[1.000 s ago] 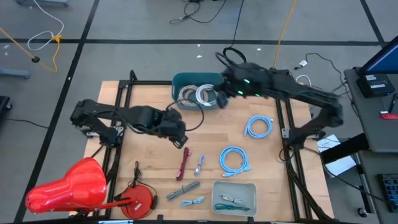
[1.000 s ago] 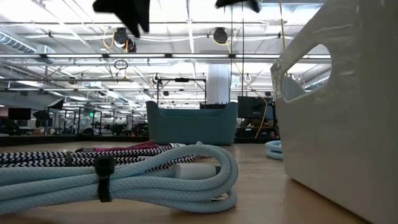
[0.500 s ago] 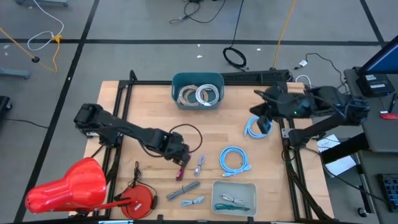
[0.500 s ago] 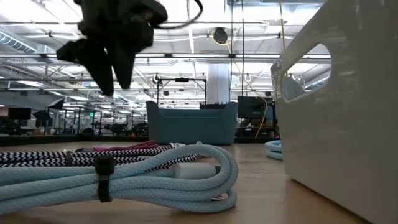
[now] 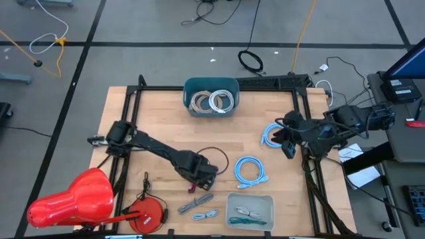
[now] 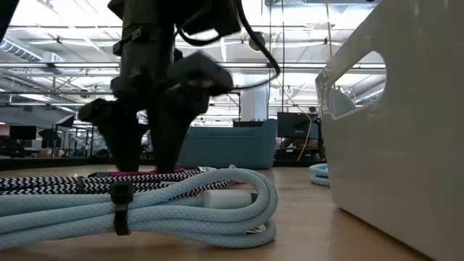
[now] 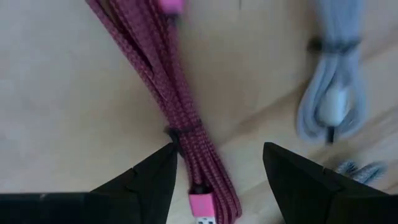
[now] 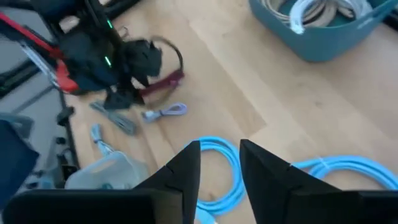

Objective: Pick & Place USB Port
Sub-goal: Put the red patterned charger cable into the gray bin

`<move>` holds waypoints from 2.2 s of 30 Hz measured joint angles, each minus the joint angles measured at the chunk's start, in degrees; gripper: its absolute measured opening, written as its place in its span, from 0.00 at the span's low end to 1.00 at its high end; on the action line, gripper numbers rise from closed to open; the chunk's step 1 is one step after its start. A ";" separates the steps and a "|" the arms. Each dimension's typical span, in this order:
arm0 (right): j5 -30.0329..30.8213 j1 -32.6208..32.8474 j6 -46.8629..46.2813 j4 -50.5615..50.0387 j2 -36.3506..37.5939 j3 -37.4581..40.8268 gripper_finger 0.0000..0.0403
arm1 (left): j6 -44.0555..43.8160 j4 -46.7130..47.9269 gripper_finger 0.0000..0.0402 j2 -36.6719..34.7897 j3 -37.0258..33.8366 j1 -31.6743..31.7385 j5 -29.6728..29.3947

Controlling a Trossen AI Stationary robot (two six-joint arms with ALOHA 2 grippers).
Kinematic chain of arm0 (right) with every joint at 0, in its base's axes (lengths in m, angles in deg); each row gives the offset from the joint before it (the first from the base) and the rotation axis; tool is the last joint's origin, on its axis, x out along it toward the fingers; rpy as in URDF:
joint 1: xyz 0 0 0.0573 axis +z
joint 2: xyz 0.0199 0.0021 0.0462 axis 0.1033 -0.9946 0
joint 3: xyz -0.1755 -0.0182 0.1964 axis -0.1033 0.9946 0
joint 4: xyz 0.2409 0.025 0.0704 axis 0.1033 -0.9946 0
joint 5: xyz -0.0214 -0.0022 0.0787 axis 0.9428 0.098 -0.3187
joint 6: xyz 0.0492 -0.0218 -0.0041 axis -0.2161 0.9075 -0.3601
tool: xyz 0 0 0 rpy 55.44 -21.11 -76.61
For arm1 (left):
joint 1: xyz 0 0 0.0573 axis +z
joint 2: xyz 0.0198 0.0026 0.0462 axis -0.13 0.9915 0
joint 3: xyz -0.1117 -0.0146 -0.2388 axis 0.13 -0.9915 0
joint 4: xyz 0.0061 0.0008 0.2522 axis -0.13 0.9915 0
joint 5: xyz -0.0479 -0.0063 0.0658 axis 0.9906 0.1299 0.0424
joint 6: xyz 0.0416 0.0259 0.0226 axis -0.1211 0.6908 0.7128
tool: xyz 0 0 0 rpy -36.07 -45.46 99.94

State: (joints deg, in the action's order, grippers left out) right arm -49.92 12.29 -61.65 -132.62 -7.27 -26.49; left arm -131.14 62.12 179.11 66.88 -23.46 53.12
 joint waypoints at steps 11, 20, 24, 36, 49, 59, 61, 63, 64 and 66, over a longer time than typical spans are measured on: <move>0.25 2.53 -0.26 6.97 1.68 1.28 0.26 | 0.05 5.65 0.06 0.93 1.23 -0.05 2.05; -0.44 2.53 2.00 17.67 1.54 1.28 0.26 | 2.49 -8.93 0.03 -14.84 3.37 0.93 -16.34; -1.62 2.53 1.32 20.32 1.35 1.28 0.26 | 15.60 -16.63 0.03 -17.59 10.78 -1.19 -19.54; -16.11 2.53 -6.51 53.09 3.12 16.68 0.26 | 30.05 -4.70 0.03 -5.34 40.57 -4.82 -23.01; -20.80 3.09 -15.74 83.55 8.04 35.64 0.26 | 35.13 2.96 0.03 13.59 53.10 -4.69 -1.42; -16.78 3.16 -11.98 83.98 9.65 35.84 0.26 | 40.81 1.95 0.03 17.30 53.16 -2.50 9.33; -16.19 3.16 -11.87 83.98 9.78 35.84 0.26 | 41.85 1.63 0.03 17.99 53.20 -1.95 10.49; -16.05 3.16 -11.83 83.56 9.75 35.84 0.26 | 42.42 1.60 0.03 19.12 53.20 -1.54 11.72; -15.96 3.16 -11.83 83.27 9.70 35.84 0.26 | 42.67 1.49 0.03 19.72 53.20 -1.45 12.07; -14.97 3.17 -12.03 82.07 9.70 35.84 0.26 | 43.27 1.32 0.03 20.96 53.18 -1.38 12.17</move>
State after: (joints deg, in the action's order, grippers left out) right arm -64.89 15.47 -73.67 -50.55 2.43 9.35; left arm -87.87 63.44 200.07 120.06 -24.83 65.29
